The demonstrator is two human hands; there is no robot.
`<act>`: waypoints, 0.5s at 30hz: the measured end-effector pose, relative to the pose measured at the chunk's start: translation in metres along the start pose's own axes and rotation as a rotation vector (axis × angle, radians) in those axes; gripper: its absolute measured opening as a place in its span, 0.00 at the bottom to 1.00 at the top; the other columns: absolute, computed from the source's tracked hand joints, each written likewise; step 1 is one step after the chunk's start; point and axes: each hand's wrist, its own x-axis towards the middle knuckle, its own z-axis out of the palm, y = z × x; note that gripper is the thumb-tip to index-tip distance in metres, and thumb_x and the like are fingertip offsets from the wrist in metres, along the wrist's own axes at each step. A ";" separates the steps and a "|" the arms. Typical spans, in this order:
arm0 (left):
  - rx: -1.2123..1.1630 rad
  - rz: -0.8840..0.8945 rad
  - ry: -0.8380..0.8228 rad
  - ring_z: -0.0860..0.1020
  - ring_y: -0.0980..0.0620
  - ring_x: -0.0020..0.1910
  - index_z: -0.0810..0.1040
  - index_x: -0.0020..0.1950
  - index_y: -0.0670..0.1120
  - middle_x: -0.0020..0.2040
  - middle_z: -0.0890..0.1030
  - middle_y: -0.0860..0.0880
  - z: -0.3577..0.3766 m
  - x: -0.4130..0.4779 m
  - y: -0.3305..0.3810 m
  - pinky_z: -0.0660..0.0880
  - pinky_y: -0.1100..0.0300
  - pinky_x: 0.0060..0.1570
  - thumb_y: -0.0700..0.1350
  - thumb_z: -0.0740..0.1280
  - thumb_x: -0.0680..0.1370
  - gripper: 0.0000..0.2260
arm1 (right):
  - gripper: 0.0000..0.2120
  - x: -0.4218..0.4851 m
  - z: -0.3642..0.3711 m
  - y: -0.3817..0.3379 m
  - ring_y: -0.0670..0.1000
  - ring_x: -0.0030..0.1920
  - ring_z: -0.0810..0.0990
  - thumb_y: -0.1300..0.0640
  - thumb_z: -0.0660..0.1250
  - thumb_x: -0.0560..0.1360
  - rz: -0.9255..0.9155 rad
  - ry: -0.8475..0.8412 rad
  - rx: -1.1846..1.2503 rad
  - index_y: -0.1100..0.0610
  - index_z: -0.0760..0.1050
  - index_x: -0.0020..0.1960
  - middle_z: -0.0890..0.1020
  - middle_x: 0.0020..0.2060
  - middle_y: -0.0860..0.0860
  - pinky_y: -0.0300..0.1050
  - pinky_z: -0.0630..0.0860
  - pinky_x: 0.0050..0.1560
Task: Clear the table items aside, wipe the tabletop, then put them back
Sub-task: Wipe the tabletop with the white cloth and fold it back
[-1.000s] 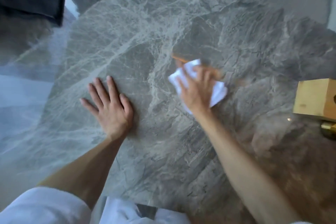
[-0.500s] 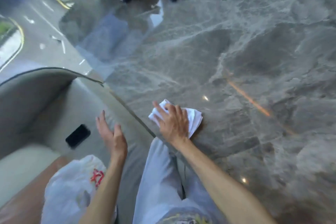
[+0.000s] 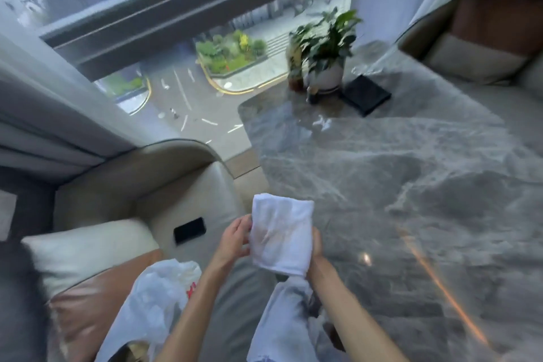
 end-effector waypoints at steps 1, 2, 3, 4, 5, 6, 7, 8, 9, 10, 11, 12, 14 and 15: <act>0.004 0.001 -0.089 0.78 0.47 0.46 0.77 0.58 0.43 0.50 0.80 0.45 0.010 -0.005 0.012 0.74 0.58 0.39 0.52 0.59 0.81 0.16 | 0.14 0.002 -0.009 -0.005 0.53 0.46 0.81 0.54 0.55 0.78 -0.018 -0.021 -0.074 0.56 0.77 0.51 0.80 0.40 0.55 0.45 0.78 0.56; 0.018 0.024 -0.172 0.78 0.47 0.46 0.79 0.57 0.43 0.48 0.81 0.45 0.020 -0.009 0.023 0.75 0.57 0.40 0.55 0.61 0.80 0.18 | 0.17 -0.004 -0.018 -0.022 0.54 0.58 0.76 0.51 0.55 0.78 -0.029 0.048 -0.201 0.53 0.72 0.64 0.79 0.50 0.57 0.50 0.70 0.68; 0.035 0.054 -0.260 0.79 0.47 0.46 0.80 0.56 0.43 0.48 0.82 0.44 0.030 -0.013 0.034 0.76 0.54 0.43 0.57 0.63 0.79 0.19 | 0.23 -0.014 -0.023 -0.037 0.54 0.64 0.72 0.47 0.56 0.78 -0.030 0.028 -0.177 0.52 0.65 0.71 0.76 0.57 0.58 0.53 0.63 0.72; 0.073 0.091 -0.339 0.80 0.46 0.47 0.80 0.56 0.42 0.49 0.83 0.42 0.042 -0.016 0.045 0.77 0.52 0.46 0.58 0.64 0.78 0.20 | 0.27 -0.025 -0.028 -0.050 0.57 0.65 0.71 0.44 0.55 0.78 -0.065 0.011 -0.163 0.55 0.64 0.73 0.75 0.60 0.60 0.56 0.62 0.72; 0.097 0.130 -0.404 0.81 0.47 0.46 0.80 0.56 0.42 0.50 0.83 0.41 0.054 -0.019 0.056 0.78 0.53 0.46 0.57 0.65 0.78 0.19 | 0.30 -0.039 -0.028 -0.068 0.60 0.64 0.72 0.41 0.55 0.78 -0.123 -0.045 -0.163 0.60 0.66 0.72 0.75 0.61 0.62 0.58 0.63 0.72; 0.116 0.158 -0.450 0.82 0.49 0.44 0.80 0.56 0.42 0.49 0.84 0.42 0.065 -0.022 0.066 0.80 0.56 0.42 0.55 0.64 0.78 0.17 | 0.33 -0.071 -0.018 -0.082 0.62 0.64 0.71 0.38 0.55 0.78 -0.098 -0.118 -0.130 0.63 0.67 0.71 0.74 0.63 0.63 0.59 0.62 0.73; 0.120 0.172 -0.500 0.83 0.51 0.42 0.80 0.57 0.43 0.47 0.84 0.44 0.078 -0.027 0.076 0.79 0.60 0.37 0.53 0.64 0.79 0.15 | 0.35 -0.094 -0.014 -0.095 0.63 0.66 0.69 0.36 0.56 0.77 -0.089 -0.163 -0.034 0.64 0.66 0.71 0.72 0.65 0.64 0.59 0.59 0.74; 0.117 0.182 -0.552 0.83 0.51 0.41 0.80 0.57 0.44 0.47 0.84 0.46 0.092 -0.030 0.084 0.79 0.61 0.35 0.51 0.64 0.79 0.14 | 0.38 -0.102 -0.021 -0.108 0.63 0.68 0.67 0.35 0.56 0.76 -0.116 -0.202 0.020 0.64 0.65 0.72 0.70 0.68 0.64 0.60 0.56 0.75; 0.105 0.186 -0.595 0.83 0.50 0.43 0.80 0.57 0.44 0.48 0.85 0.46 0.104 -0.033 0.092 0.80 0.60 0.37 0.51 0.65 0.79 0.13 | 0.39 -0.110 -0.021 -0.117 0.63 0.69 0.66 0.34 0.55 0.76 -0.173 -0.191 -0.004 0.64 0.64 0.73 0.68 0.69 0.64 0.61 0.54 0.76; 0.114 0.191 -0.627 0.83 0.50 0.43 0.80 0.56 0.45 0.47 0.84 0.47 0.117 -0.034 0.098 0.80 0.59 0.38 0.51 0.65 0.79 0.12 | 0.39 -0.124 -0.023 -0.128 0.63 0.70 0.66 0.33 0.55 0.76 -0.200 -0.192 -0.028 0.64 0.65 0.72 0.69 0.69 0.64 0.61 0.53 0.76; 0.119 0.190 -0.651 0.82 0.51 0.42 0.79 0.54 0.45 0.46 0.84 0.47 0.129 -0.036 0.105 0.80 0.59 0.37 0.50 0.66 0.78 0.10 | 0.39 -0.133 -0.027 -0.138 0.63 0.69 0.68 0.33 0.55 0.76 -0.231 -0.145 -0.047 0.64 0.66 0.72 0.70 0.68 0.64 0.61 0.54 0.76; 0.150 0.199 -0.672 0.82 0.52 0.40 0.79 0.52 0.46 0.44 0.83 0.48 0.140 -0.036 0.112 0.79 0.60 0.36 0.49 0.66 0.78 0.09 | 0.40 -0.139 -0.031 -0.148 0.63 0.69 0.69 0.31 0.55 0.75 -0.257 -0.131 -0.034 0.63 0.67 0.71 0.72 0.67 0.64 0.61 0.56 0.75; 0.246 0.213 -0.724 0.81 0.52 0.40 0.79 0.52 0.47 0.45 0.82 0.47 0.159 -0.035 0.125 0.78 0.59 0.37 0.48 0.65 0.79 0.07 | 0.45 -0.150 -0.044 -0.165 0.63 0.70 0.68 0.27 0.55 0.72 -0.310 -0.159 -0.030 0.62 0.67 0.72 0.71 0.69 0.64 0.62 0.57 0.75; 0.276 0.213 -0.753 0.81 0.51 0.42 0.80 0.53 0.48 0.46 0.83 0.46 0.167 -0.035 0.131 0.78 0.56 0.41 0.46 0.64 0.79 0.07 | 0.47 -0.155 -0.052 -0.171 0.64 0.70 0.69 0.25 0.54 0.70 -0.320 -0.189 -0.009 0.62 0.68 0.71 0.71 0.68 0.65 0.62 0.60 0.74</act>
